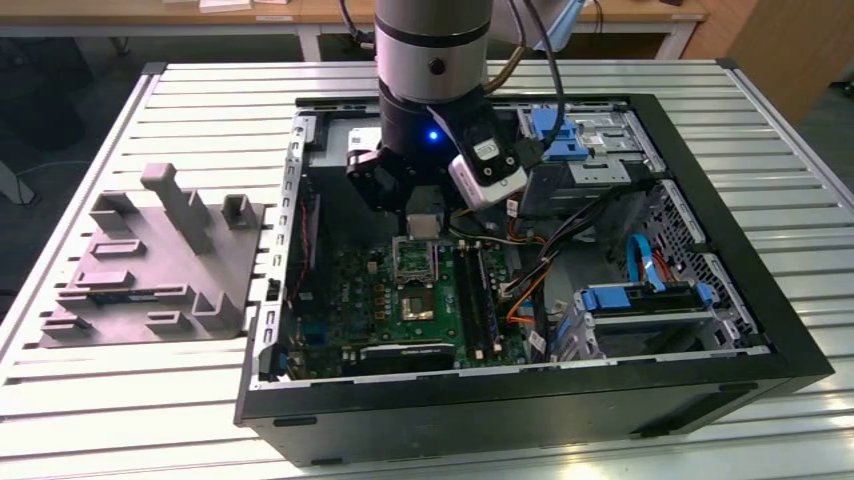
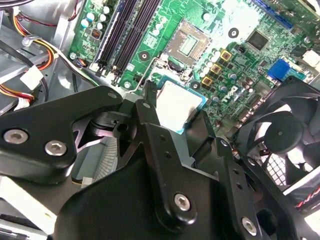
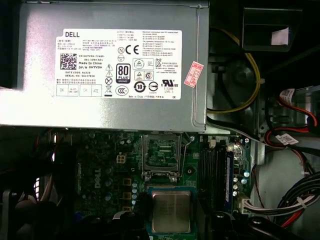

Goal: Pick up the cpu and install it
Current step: 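Place the cpu into insertion slot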

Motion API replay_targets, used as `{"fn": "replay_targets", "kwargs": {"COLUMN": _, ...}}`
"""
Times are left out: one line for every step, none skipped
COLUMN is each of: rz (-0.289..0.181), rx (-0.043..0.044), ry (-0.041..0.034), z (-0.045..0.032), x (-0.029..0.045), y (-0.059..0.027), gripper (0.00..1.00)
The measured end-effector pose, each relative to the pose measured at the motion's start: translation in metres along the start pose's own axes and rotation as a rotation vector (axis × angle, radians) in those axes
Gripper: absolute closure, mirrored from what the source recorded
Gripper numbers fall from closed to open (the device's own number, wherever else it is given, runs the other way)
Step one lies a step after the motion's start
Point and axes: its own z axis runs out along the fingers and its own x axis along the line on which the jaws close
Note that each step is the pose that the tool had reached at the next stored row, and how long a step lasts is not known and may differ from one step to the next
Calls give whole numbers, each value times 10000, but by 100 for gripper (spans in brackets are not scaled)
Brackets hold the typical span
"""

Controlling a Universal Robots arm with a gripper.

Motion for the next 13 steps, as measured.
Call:
{"fn": "replay_targets", "kwargs": {"rz": -122, "rx": -1, "ry": 2, "z": 14, "x": 2, "y": 0, "gripper": 53}}
{"fn": "replay_targets", "kwargs": {"rz": -238, "rx": 0, "ry": 4, "z": 28, "x": 2, "y": 0, "gripper": 53}}
{"fn": "replay_targets", "kwargs": {"rz": -289, "rx": 1, "ry": 5, "z": 43, "x": 2, "y": 0, "gripper": 53}}
{"fn": "replay_targets", "kwargs": {"rz": -294, "rx": 0, "ry": 5, "z": 60, "x": 2, "y": 0, "gripper": 53}}
{"fn": "replay_targets", "kwargs": {"rz": -295, "rx": 1, "ry": 5, "z": 79, "x": 2, "y": -1, "gripper": 53}}
{"fn": "replay_targets", "kwargs": {"rz": -296, "rx": 1, "ry": 5, "z": 97, "x": 2, "y": -1, "gripper": 53}}
{"fn": "replay_targets", "kwargs": {"rz": -296, "rx": 0, "ry": 5, "z": 116, "x": 2, "y": -1, "gripper": 53}}
{"fn": "replay_targets", "kwargs": {"rz": -296, "rx": 0, "ry": 6, "z": 134, "x": 2, "y": -2, "gripper": 53}}
{"fn": "replay_targets", "kwargs": {"rz": -296, "rx": 0, "ry": 5, "z": 151, "x": 2, "y": -2, "gripper": 53}}
{"fn": "replay_targets", "kwargs": {"rz": -296, "rx": -1, "ry": 5, "z": 160, "x": 2, "y": -2, "gripper": 53}}
{"fn": "replay_targets", "kwargs": {"rz": -296, "rx": 1, "ry": 5, "z": 160, "x": 2, "y": -2, "gripper": 53}}
{"fn": "replay_targets", "kwargs": {"rz": -296, "rx": 1, "ry": 5, "z": 160, "x": 2, "y": -2, "gripper": 53}}
{"fn": "replay_targets", "kwargs": {"rz": -296, "rx": 0, "ry": 5, "z": 162, "x": 2, "y": -2, "gripper": 53}}
